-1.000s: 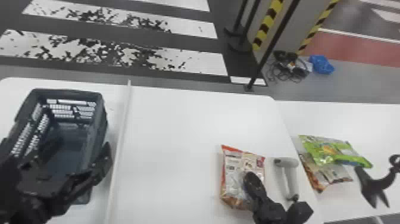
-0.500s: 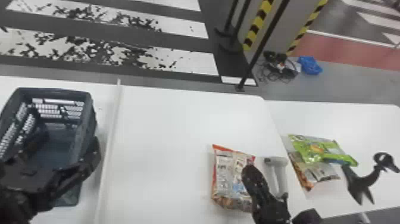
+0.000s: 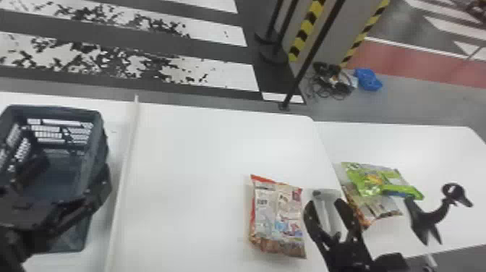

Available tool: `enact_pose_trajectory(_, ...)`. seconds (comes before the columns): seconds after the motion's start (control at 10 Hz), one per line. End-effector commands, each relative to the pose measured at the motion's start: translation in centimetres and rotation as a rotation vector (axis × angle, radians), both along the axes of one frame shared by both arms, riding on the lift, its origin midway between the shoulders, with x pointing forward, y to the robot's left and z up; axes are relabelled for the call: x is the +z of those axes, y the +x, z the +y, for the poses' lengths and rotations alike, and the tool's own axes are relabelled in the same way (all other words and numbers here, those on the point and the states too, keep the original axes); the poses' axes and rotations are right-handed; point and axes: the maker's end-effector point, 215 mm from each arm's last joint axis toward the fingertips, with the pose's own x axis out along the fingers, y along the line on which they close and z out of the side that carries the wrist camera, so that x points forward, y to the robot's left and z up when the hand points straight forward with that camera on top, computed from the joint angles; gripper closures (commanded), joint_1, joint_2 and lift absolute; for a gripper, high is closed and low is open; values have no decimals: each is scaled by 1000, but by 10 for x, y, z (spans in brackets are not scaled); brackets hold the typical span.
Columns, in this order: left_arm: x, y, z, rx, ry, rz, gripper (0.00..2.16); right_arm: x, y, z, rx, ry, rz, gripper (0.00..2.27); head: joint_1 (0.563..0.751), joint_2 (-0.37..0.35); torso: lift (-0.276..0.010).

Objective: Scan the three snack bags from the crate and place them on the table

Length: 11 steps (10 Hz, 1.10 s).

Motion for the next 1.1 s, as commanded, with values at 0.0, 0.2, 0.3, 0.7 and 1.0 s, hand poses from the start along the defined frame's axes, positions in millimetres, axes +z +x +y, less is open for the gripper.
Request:
enact_pose_trajectory(0.0,-6,3,2,-4,-3,10,80,-18,5,-37,-42,-27,77,39,695,-350,-37)
enact_pose_trajectory(0.2,-5,4,9,-4,-23,12,80,-59,15,-70,-45,1,224,39,695,-350,-37)
enact_pose_trajectory(0.3,-7,4,10,-8,-31,16,80,-73,19,-82,-49,12,267,39,695,-350,-37)
enact_pose_trajectory(0.7,-6,4,12,-11,-24,15,80,-101,43,-105,-59,18,342,70,695,-350,-37)
enact_pose_trajectory(1.0,-4,5,14,-11,-27,11,80,-130,38,-111,-70,49,447,768,695,-350,-37)
